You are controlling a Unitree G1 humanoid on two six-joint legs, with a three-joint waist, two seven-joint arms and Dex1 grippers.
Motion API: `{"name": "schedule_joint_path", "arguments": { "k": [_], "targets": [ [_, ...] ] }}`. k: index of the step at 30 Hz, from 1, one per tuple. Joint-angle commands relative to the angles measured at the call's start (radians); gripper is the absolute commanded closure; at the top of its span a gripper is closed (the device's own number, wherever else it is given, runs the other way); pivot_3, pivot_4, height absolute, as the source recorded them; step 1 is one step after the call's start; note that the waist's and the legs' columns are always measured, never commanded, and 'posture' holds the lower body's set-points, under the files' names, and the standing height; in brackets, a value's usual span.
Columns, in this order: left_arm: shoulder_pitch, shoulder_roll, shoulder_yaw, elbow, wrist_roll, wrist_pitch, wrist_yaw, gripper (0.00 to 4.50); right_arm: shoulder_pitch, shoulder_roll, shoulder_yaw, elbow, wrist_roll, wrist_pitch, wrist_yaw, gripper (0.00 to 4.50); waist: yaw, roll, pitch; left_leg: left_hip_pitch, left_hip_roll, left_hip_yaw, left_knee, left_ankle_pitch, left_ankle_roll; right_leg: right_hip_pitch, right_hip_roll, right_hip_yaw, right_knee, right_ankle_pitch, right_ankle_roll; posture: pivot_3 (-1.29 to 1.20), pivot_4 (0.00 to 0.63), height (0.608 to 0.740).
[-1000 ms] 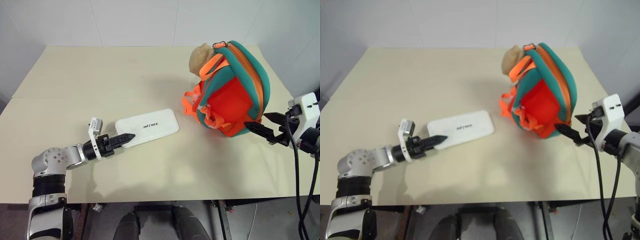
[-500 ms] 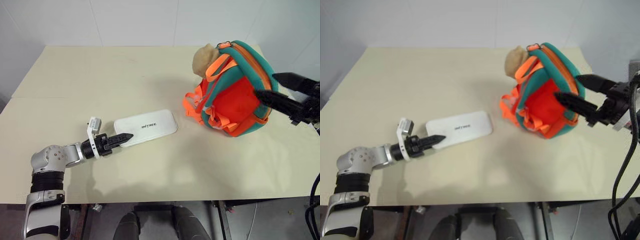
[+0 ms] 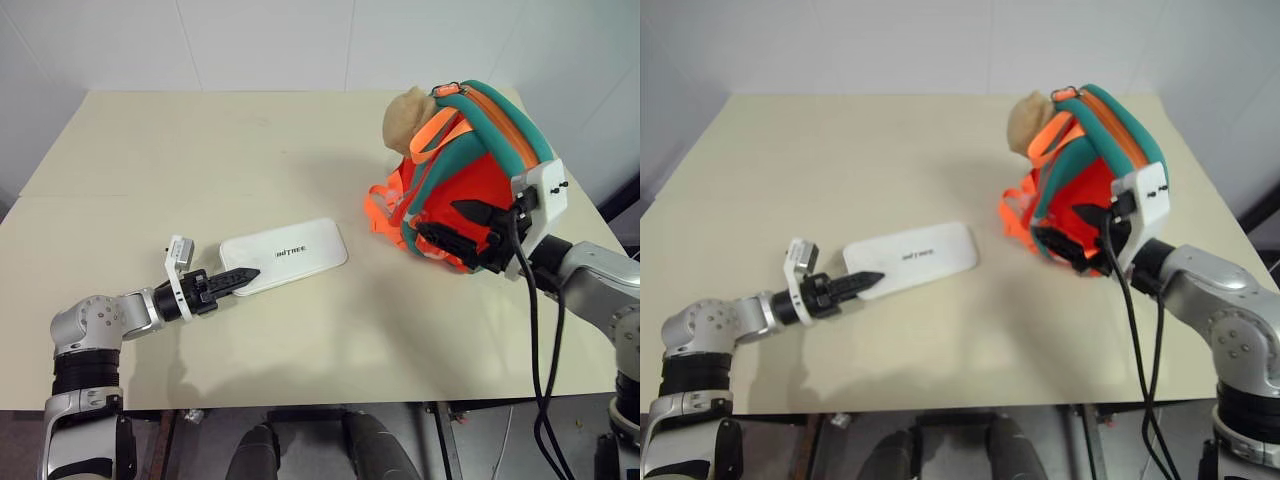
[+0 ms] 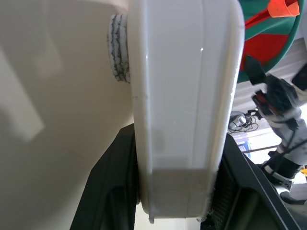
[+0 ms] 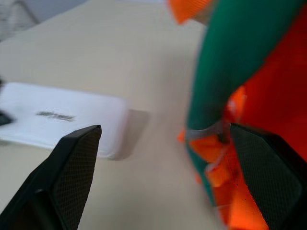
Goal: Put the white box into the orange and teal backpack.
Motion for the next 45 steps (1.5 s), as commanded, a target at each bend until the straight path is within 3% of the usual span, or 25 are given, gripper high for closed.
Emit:
{"name": "schedule_joint_path", "arguments": {
  "k": [1,9,18,22,29,33,38,45],
  "targets": [
    [0.009,0.015,0.039,-0.044,-0.026,0.007,0.007,2.99,-0.055,0.06,0.068,0.079,-0.126,-0.121,-0.019,0.02,0.0,0.0,0.0,0.0,0.0,0.0,0.0,0.0,0.0,0.0,0.0,0.0,0.0,0.0,0.0,0.0,0.15,0.74],
    [0.025,0.023,0.071,-0.079,-0.042,0.029,0.029,2.99,-0.215,0.263,0.178,0.331,-0.353,-0.331,-0.07,0.02,-0.002,0.0,0.0,0.0,0.0,0.0,0.0,0.0,0.0,-0.001,0.0,0.0,0.001,0.0,0.0,0.0,0.15,0.74],
    [0.032,0.025,0.089,-0.088,-0.042,0.036,0.035,2.99,-0.314,0.439,0.17,0.566,-0.528,-0.579,-0.19,0.02,-0.002,0.0,0.0,0.0,0.0,-0.001,-0.002,0.001,-0.001,-0.002,-0.001,-0.001,0.003,0.0,-0.001,0.0,0.15,0.74],
    [0.031,0.023,0.091,-0.093,-0.044,0.034,0.039,2.99,-0.324,0.495,0.17,0.61,-0.532,-0.67,-0.146,0.95,-0.008,0.0,0.0,0.0,0.0,-0.001,-0.002,0.001,-0.001,-0.002,0.0,-0.001,0.004,0.0,-0.001,0.0,0.15,0.74],
    [0.043,0.031,0.102,-0.094,-0.043,0.027,0.038,2.99,-0.279,0.492,0.164,0.558,-0.514,-0.664,-0.072,3.36,-0.016,0.0,0.0,0.0,0.0,-0.002,-0.002,0.001,-0.002,-0.002,0.0,-0.002,0.004,0.0,-0.001,0.0,0.15,0.74],
    [0.052,0.027,0.105,-0.098,-0.042,0.021,0.038,2.99,-0.26,0.496,0.148,0.459,-0.395,-0.567,0.032,4.49,-0.025,0.0,0.0,0.0,0.0,-0.003,-0.002,0.001,-0.002,-0.002,0.0,-0.002,0.005,0.0,-0.001,0.0,0.15,0.74],
    [0.058,0.042,0.101,-0.093,-0.028,-0.014,0.018,2.99,-0.278,0.463,0.116,0.289,-0.16,-0.319,0.139,4.5,-0.026,0.0,0.0,0.0,0.001,-0.004,-0.002,0.001,-0.002,-0.002,0.0,-0.003,0.006,-0.001,-0.002,0.0,0.15,0.74],
    [0.14,0.122,0.079,-0.073,0.019,-0.157,-0.099,2.99,-0.289,0.266,0.083,0.107,0.231,0.055,0.348,4.5,-0.025,0.0,0.0,0.001,0.002,-0.005,-0.006,0.001,-0.002,-0.002,-0.001,-0.006,0.004,-0.003,-0.005,0.0,0.15,0.74]
  ]
}}
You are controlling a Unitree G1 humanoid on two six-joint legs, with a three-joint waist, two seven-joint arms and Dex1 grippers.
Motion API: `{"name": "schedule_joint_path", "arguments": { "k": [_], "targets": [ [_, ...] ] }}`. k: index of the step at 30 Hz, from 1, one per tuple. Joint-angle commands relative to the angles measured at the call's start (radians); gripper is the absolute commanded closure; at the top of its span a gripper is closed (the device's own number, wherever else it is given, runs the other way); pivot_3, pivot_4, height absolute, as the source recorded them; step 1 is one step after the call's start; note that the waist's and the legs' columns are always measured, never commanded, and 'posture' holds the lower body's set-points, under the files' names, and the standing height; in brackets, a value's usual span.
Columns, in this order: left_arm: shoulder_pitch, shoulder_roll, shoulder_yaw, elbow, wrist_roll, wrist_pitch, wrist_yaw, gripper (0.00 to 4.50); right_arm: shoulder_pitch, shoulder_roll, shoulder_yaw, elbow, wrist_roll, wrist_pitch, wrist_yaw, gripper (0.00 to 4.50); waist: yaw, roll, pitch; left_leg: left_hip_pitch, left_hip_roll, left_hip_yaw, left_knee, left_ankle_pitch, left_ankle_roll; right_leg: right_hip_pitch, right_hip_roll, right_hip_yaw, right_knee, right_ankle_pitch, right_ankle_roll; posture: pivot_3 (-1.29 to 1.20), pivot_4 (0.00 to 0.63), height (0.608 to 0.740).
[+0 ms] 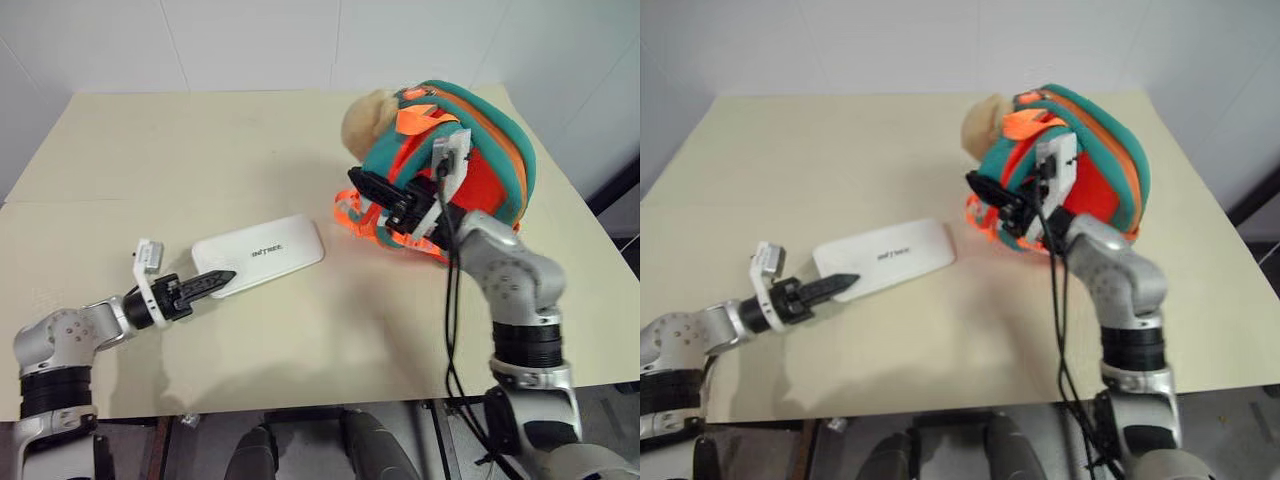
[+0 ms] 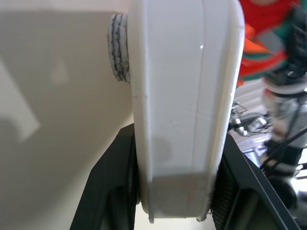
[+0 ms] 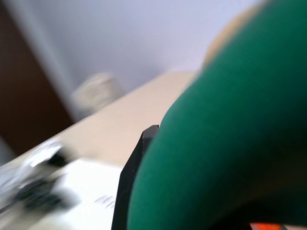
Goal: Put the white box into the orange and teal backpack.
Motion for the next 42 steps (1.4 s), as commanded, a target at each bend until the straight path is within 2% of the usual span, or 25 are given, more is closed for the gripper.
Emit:
{"name": "schedule_joint_path", "arguments": {
  "k": [1,4,10,15,22,27,33,36,42],
  "targets": [
    [0.035,0.026,0.023,-0.01,0.009,-0.056,-0.035,2.99,-0.032,-0.066,-0.032,-0.097,0.204,0.143,0.091,4.5,0.0,0.0,0.0,0.0,0.0,0.0,-0.001,0.0,0.0,0.0,0.0,0.0,0.0,0.0,-0.001,0.0,0.15,0.74],
    [0.064,0.032,0.035,-0.013,0.007,-0.086,-0.053,2.99,-0.035,-0.148,-0.052,-0.114,0.337,0.253,0.142,4.5,0.001,0.0,0.0,0.0,0.0,0.0,-0.002,0.0,0.0,0.0,0.0,-0.001,-0.001,-0.001,-0.001,0.0,0.15,0.74],
    [0.138,0.038,0.043,-0.078,-0.005,-0.125,-0.074,2.99,0.008,-0.408,-0.039,-0.111,0.54,0.489,0.329,4.5,0.012,0.0,0.0,-0.001,0.001,0.0,-0.003,-0.001,0.0,0.0,-0.001,-0.002,-0.005,-0.002,-0.002,0.0,0.15,0.74],
    [0.182,0.015,0.081,-0.132,-0.039,-0.143,-0.07,2.99,0.038,-0.554,-0.005,-0.069,0.477,0.519,0.482,4.5,0.023,0.0,0.0,-0.001,0.001,0.001,-0.003,-0.002,0.001,0.0,-0.001,-0.001,-0.006,-0.002,-0.002,0.0,0.15,0.74],
    [0.221,-0.032,0.14,-0.24,-0.101,-0.186,-0.063,2.99,0.057,-0.635,0.083,0.03,0.284,0.425,0.643,4.5,0.03,0.0,0.0,-0.001,0.0,0.002,-0.002,-0.002,0.0,0.0,-0.001,-0.001,-0.008,-0.002,-0.002,0.0,0.15,0.74],
    [0.209,-0.07,0.211,-0.345,-0.201,-0.21,-0.038,2.99,0.058,-0.647,0.146,0.085,0.163,0.354,0.721,4.5,0.031,0.0,0.0,-0.002,0.0,0.002,-0.002,-0.002,0.0,0.0,-0.001,-0.001,-0.009,-0.002,-0.002,0.0,0.15,0.74],
    [0.224,-0.039,0.284,-0.447,-0.35,-0.174,-0.002,2.99,0.053,-0.639,0.191,0.125,0.066,0.294,0.781,4.5,0.03,0.0,0.0,-0.002,0.0,0.002,-0.001,-0.002,0.0,0.001,0.0,-0.001,-0.009,-0.002,-0.001,0.0,0.15,0.74],
    [0.243,0.007,0.25,-0.499,-0.372,-0.155,-0.037,2.99,0.041,-0.627,0.204,0.165,0.019,0.255,0.797,4.5,0.029,-0.001,0.0,-0.002,0.0,0.002,0.0,-0.002,0.0,0.001,0.0,-0.001,-0.009,-0.002,-0.001,0.0,0.15,0.74],
    [0.154,0.026,0.157,-0.478,-0.355,-0.181,-0.067,2.99,0.037,-0.617,0.215,0.166,-0.014,0.244,0.813,4.5,0.032,-0.001,0.0,-0.001,0.0,0.002,0.0,-0.002,0.0,0.002,0.0,-0.001,-0.009,-0.002,-0.001,0.0,0.15,0.74]
  ]
}}
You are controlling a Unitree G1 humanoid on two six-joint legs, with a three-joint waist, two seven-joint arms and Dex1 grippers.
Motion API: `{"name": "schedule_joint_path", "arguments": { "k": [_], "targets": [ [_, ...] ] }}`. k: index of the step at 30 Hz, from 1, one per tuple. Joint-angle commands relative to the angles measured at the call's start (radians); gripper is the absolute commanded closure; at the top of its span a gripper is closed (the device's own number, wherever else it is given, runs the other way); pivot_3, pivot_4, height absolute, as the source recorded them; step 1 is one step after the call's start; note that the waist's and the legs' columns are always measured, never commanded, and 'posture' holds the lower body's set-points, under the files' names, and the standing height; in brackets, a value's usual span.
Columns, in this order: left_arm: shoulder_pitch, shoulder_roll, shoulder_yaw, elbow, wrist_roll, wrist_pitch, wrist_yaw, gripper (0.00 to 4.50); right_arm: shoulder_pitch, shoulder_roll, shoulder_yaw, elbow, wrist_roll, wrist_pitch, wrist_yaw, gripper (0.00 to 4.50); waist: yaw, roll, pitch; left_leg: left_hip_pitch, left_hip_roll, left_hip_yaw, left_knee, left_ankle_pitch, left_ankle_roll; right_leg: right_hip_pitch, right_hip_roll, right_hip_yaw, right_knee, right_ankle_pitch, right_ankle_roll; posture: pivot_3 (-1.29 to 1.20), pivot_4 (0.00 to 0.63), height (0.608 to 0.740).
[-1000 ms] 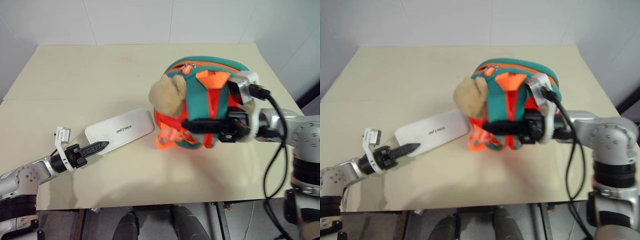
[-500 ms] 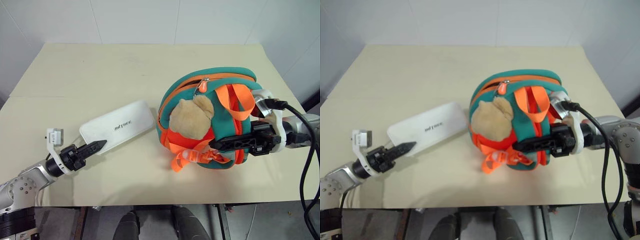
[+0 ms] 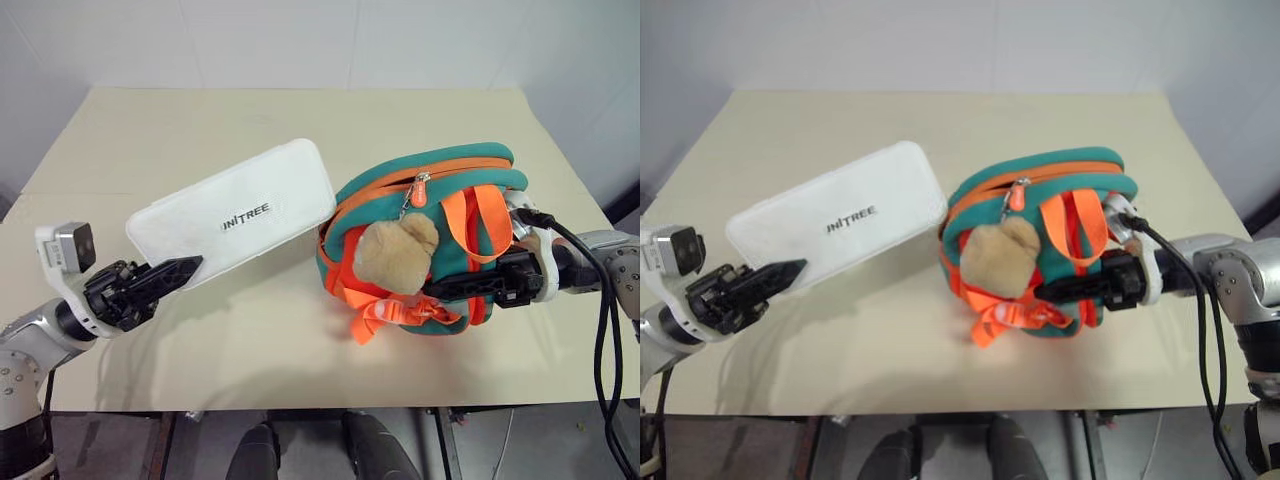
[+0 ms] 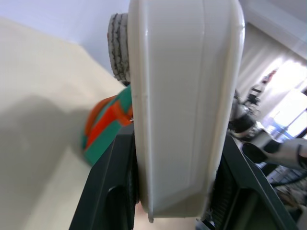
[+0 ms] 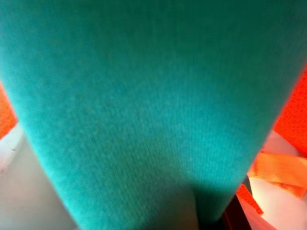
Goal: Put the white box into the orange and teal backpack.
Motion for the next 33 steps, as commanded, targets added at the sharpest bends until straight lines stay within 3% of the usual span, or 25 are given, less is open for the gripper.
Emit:
{"name": "schedule_joint_path", "arguments": {
  "k": [1,11,21,33],
  "targets": [
    [-0.054,0.024,-0.045,-0.004,-0.001,-0.034,-0.045,2.99,-0.008,0.0,-0.003,-0.014,-0.016,-0.002,0.019,4.5,-0.001,0.0,0.0,0.0,0.0,0.0,0.0,0.0,0.0,0.0,0.0,0.0,0.0,0.0,0.0,0.0,0.15,0.74],
    [-0.19,0.039,-0.229,0.142,0.254,-0.259,-0.177,2.99,0.023,0.017,-0.032,-0.053,-0.006,0.013,-0.003,4.5,0.003,0.0,0.0,0.0,0.0,0.0,0.001,0.0,0.0,0.0,0.0,0.0,0.0,0.0,0.0,0.0,0.15,0.74],
    [-0.327,0.066,-0.365,0.356,0.572,-0.661,-0.347,2.99,0.057,0.035,-0.069,-0.085,0.011,0.028,-0.036,4.5,0.012,0.0,0.0,0.0,0.0,0.0,0.002,0.0,0.0,0.001,0.0,0.0,0.001,0.0,0.001,0.0,0.15,0.74],
    [-0.471,0.084,-0.451,0.499,0.664,-0.78,-0.524,2.99,0.075,0.056,-0.087,-0.102,0.022,0.028,-0.068,4.5,0.02,0.0,0.0,0.0,0.0,0.0,0.005,0.0,0.0,0.0,0.0,0.0,0.005,0.0,0.001,0.0,0.15,0.74]
  ]
}}
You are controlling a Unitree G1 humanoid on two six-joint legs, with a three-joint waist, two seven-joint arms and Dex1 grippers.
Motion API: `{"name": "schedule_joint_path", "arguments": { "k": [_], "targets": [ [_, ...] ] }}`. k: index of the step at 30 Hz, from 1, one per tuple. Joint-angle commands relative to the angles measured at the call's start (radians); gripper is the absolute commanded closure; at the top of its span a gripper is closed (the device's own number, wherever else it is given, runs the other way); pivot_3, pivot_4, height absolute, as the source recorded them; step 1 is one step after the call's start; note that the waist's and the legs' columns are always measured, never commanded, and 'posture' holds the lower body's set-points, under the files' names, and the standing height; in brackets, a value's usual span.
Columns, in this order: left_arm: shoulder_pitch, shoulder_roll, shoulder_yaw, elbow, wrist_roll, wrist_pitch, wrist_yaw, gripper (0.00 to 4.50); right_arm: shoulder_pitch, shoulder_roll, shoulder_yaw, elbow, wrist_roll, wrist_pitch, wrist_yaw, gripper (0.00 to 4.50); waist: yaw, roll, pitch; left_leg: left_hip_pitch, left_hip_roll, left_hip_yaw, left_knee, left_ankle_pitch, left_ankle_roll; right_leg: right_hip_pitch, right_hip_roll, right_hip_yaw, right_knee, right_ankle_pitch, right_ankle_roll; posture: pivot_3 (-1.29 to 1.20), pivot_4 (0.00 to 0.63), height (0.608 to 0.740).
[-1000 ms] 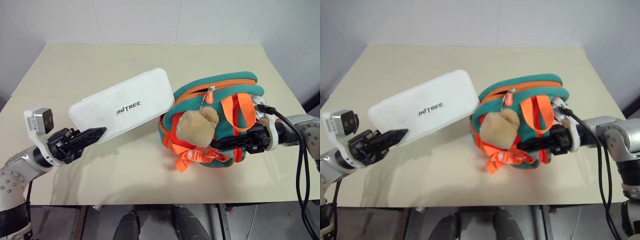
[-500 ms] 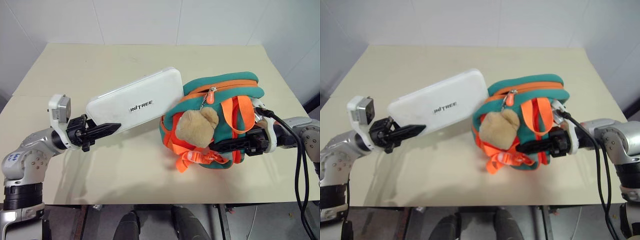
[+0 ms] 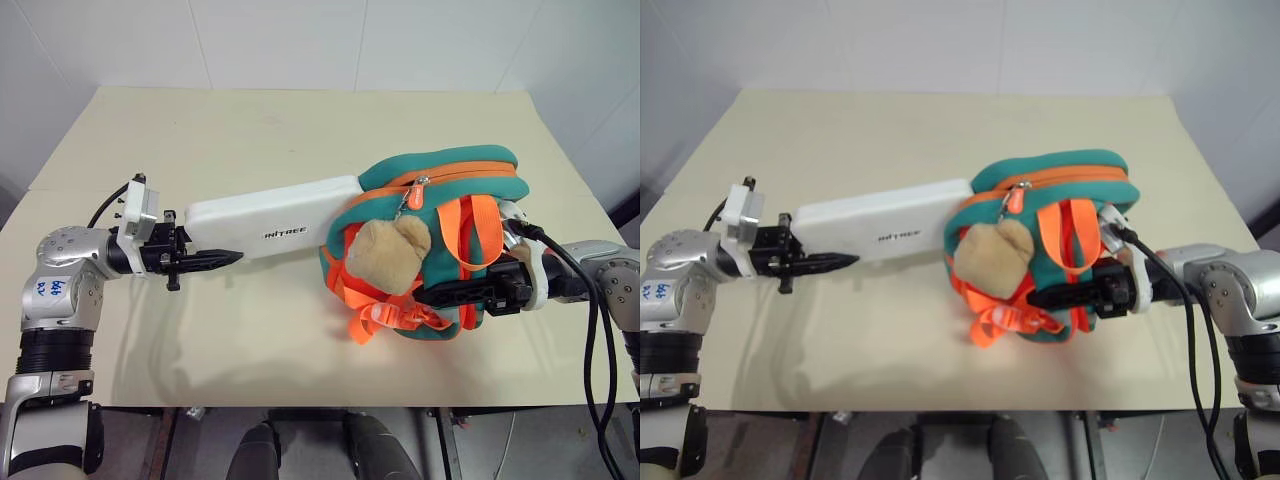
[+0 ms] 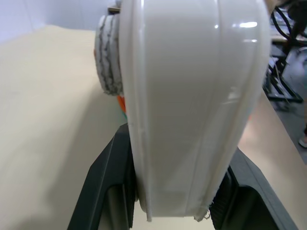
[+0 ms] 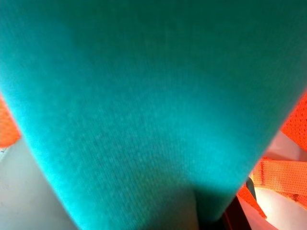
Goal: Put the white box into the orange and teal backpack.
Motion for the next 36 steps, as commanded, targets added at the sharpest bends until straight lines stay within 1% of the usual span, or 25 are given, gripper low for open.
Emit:
{"name": "schedule_joint_path", "arguments": {
  "k": [1,4,6,11,14,17,21,24,29,31,33,36],
  "targets": [
    [-0.074,0.003,-0.043,0.013,0.02,-0.017,-0.07,2.99,0.005,0.008,-0.02,-0.027,0.013,0.0,-0.004,4.5,0.0,0.0,0.0,0.0,0.0,0.0,0.0,0.0,0.0,0.0,0.0,0.0,0.0,0.0,0.0,0.0,0.15,0.74],
    [-0.146,-0.013,-0.09,0.053,0.047,-0.019,-0.112,2.99,-0.004,0.016,-0.012,-0.021,0.009,-0.005,-0.004,4.5,0.0,0.0,0.0,0.0,0.0,0.0,0.002,0.0,0.0,0.0,0.001,0.0,0.002,0.0,0.0,0.0,0.15,0.74],
    [-0.207,-0.022,-0.142,0.095,0.099,-0.047,-0.145,2.99,-0.011,0.022,-0.006,-0.02,0.007,-0.006,-0.001,4.5,0.0,0.0,0.0,0.0,0.0,0.0,0.002,0.0,0.0,0.0,0.001,0.0,0.002,0.0,0.0,0.0,0.15,0.74],
    [-0.342,-0.073,-0.231,0.177,0.146,-0.017,-0.162,2.99,-0.023,0.039,0.003,-0.021,0.002,-0.009,-0.004,4.5,0.001,0.0,0.0,-0.001,0.0,-0.001,0.005,0.0,0.0,0.0,0.001,0.0,0.003,0.0,0.001,0.0,0.15,0.74],
    [-0.399,-0.11,-0.275,0.223,0.185,-0.025,-0.148,2.99,-0.027,0.05,0.006,-0.022,0.001,-0.01,-0.009,4.5,-0.001,0.0,0.0,-0.001,0.0,-0.001,0.006,-0.001,0.001,0.0,0.001,0.0,0.004,0.0,0.001,0.0,0.15,0.74],
    [-0.472,-0.194,-0.326,0.274,0.263,-0.027,-0.033,2.99,-0.022,0.07,0.006,-0.029,-0.002,-0.018,-0.02,4.5,0.001,0.0,0.0,-0.001,0.0,-0.001,0.007,-0.001,0.001,0.0,0.001,0.0,0.005,0.0,0.001,0.0,0.15,0.74],
    [-0.525,-0.334,-0.323,0.308,0.25,-0.003,-0.001,2.99,-0.015,0.094,0.006,-0.031,-0.005,-0.03,-0.037,4.5,0.003,0.0,0.0,-0.001,-0.001,-0.001,0.01,-0.001,0.002,0.001,0.001,0.0,0.006,0.0,0.002,0.0,0.15,0.74],
    [-0.546,-0.418,-0.316,0.344,0.26,-0.006,0.038,2.99,-0.013,0.108,0.007,-0.032,-0.007,-0.034,-0.044,4.5,0.003,0.0,0.0,-0.002,-0.001,-0.001,0.01,-0.001,0.002,0.001,0.001,0.0,0.006,0.0,0.003,0.0,0.15,0.74],
    [-0.562,-0.546,-0.316,0.442,0.297,-0.068,0.101,2.99,-0.009,0.125,0.003,-0.047,0.004,-0.029,-0.064,4.5,0.005,0.0,0.0,-0.002,-0.001,-0.001,0.01,-0.001,0.002,0.001,0.001,0.001,0.006,0.001,0.003,0.0,0.15,0.74],
    [-0.561,-0.572,-0.31,0.464,0.3,-0.083,0.097,2.99,-0.008,0.129,-0.001,-0.054,0.008,-0.027,-0.073,4.5,0.006,0.0,0.0,-0.002,-0.001,-0.001,0.01,-0.001,0.002,0.001,0.001,0.001,0.006,0.001,0.003,0.0,0.15,0.74],
    [-0.558,-0.575,-0.294,0.474,0.303,-0.123,0.095,2.99,-0.007,0.13,-0.009,-0.058,0.011,-0.026,-0.078,4.5,0.011,0.0,0.0,-0.002,-0.002,-0.002,0.011,-0.001,0.002,0.001,0.001,0.0,0.007,0.001,0.003,0.0,0.15,0.74],
    [-0.556,-0.55,-0.275,0.476,0.306,-0.092,0.106,2.99,0.0,0.126,-0.019,-0.064,0.016,-0.023,-0.083,4.5,0.015,0.0,0.0,-0.002,-0.002,-0.002,0.011,-0.001,0.002,0.001,0.001,0.001,0.006,0.001,0.004,0.0,0.15,0.74]
  ]
}}
